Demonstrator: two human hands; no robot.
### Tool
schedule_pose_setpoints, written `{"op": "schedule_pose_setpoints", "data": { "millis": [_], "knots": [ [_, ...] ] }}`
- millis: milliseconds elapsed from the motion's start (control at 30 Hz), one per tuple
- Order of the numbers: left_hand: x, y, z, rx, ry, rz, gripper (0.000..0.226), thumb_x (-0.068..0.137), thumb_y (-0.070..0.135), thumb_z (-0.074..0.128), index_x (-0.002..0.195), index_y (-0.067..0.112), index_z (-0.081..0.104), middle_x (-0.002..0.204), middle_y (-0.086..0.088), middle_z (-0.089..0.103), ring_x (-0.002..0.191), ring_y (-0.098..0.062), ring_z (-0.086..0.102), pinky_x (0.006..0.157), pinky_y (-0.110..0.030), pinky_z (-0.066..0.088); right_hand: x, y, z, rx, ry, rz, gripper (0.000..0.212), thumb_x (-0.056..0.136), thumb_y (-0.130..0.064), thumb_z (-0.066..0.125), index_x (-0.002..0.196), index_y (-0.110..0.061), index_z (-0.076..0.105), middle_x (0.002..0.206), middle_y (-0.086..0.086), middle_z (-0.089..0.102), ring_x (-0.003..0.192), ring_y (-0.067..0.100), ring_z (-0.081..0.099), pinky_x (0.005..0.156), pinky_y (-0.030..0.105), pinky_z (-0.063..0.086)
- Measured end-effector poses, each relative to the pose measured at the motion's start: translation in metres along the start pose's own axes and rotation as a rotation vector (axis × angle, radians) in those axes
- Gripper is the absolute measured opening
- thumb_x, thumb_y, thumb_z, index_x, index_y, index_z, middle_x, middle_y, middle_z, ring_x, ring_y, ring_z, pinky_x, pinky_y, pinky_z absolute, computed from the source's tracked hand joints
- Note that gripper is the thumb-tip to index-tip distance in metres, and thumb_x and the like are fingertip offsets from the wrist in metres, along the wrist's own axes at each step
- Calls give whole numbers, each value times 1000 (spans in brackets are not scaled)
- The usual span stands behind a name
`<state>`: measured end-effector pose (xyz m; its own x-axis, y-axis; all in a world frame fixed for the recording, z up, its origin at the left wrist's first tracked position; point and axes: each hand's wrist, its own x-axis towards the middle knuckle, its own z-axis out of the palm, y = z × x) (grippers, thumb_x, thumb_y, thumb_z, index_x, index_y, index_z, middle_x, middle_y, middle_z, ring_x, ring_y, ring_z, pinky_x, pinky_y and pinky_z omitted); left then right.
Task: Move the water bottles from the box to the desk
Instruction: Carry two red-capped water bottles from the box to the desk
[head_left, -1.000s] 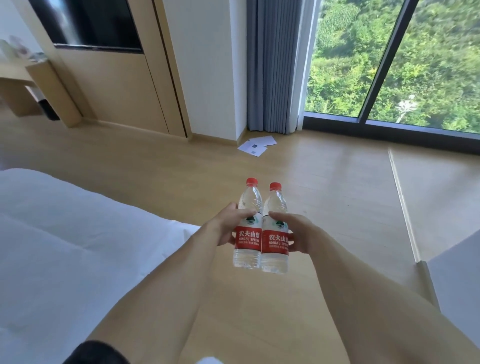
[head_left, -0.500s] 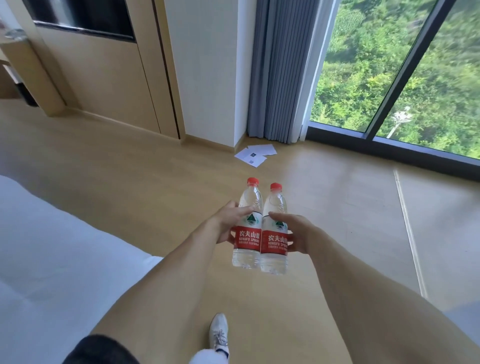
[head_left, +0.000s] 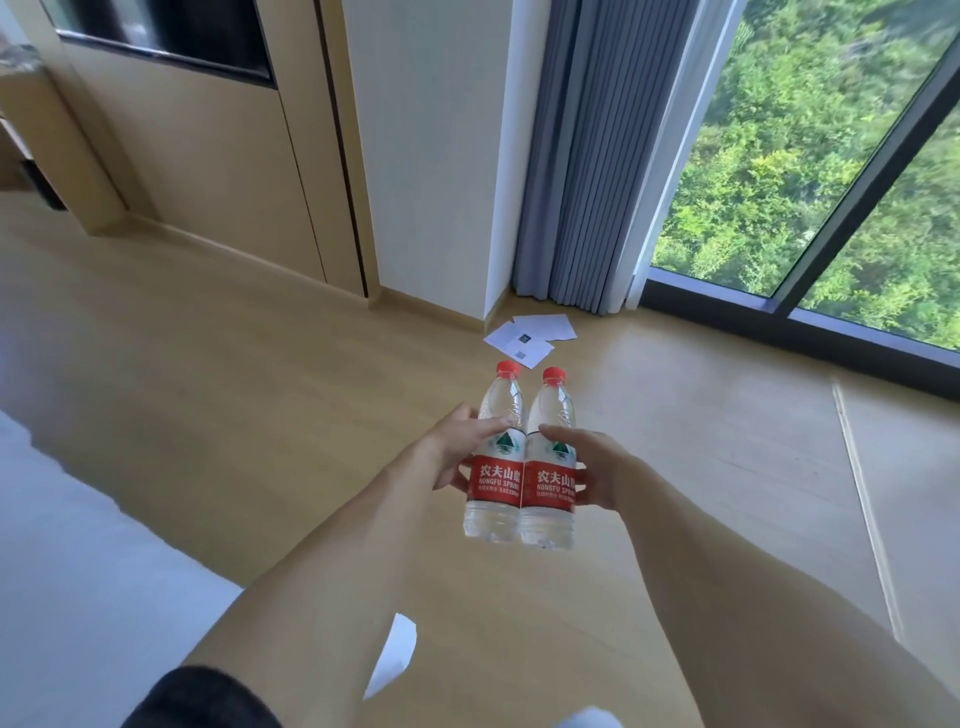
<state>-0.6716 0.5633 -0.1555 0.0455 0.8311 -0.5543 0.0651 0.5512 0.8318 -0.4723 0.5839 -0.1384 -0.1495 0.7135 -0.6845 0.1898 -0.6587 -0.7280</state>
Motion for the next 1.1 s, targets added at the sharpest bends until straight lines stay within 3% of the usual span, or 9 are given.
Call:
{"op": "schedule_pose_setpoints", "data": {
  "millis": [333, 467, 667, 900, 1100],
  "knots": [
    [104, 39, -58, -87, 213, -33, 50, 87, 49, 72, 120, 20, 48, 114, -9, 69, 88, -28, 68, 74, -50, 59, 146, -90, 24, -148, -181, 15, 45, 82, -34, 79, 117, -13, 63, 98, 10, 71, 73, 24, 68, 60, 35, 58],
    [138, 66, -77, -145, 339, -51, 49, 84, 52, 73, 115, 22, 49, 110, -9, 70, 91, -29, 70, 71, -50, 60, 194, -142, 32, -223, -278, 11, 44, 82, -36, 80, 115, -12, 63, 103, 12, 72, 79, 26, 69, 68, 40, 60],
    [165, 101, -108, -216, 498, -24, 48, 81, 54, 71, 114, 26, 50, 109, -8, 71, 90, -28, 72, 68, -48, 61, 242, -212, 59, -310, -402, -12, 44, 80, -37, 82, 112, -12, 64, 99, 11, 74, 77, 25, 71, 65, 39, 60],
    [165, 105, -161, -304, 677, -29, 47, 83, 57, 71, 116, 31, 49, 106, -4, 73, 85, -22, 75, 62, -41, 61, 275, -255, 130, -428, -536, -34, 46, 80, -36, 83, 113, -11, 62, 104, 13, 74, 85, 28, 73, 71, 44, 61],
    [158, 94, -234, -376, 838, -19, 49, 84, 52, 71, 120, 25, 51, 100, -4, 74, 73, -19, 76, 58, -39, 60, 293, -280, 222, -523, -635, -26, 38, 81, -33, 81, 104, -9, 62, 97, 12, 72, 79, 26, 70, 70, 41, 59]
  ]
}}
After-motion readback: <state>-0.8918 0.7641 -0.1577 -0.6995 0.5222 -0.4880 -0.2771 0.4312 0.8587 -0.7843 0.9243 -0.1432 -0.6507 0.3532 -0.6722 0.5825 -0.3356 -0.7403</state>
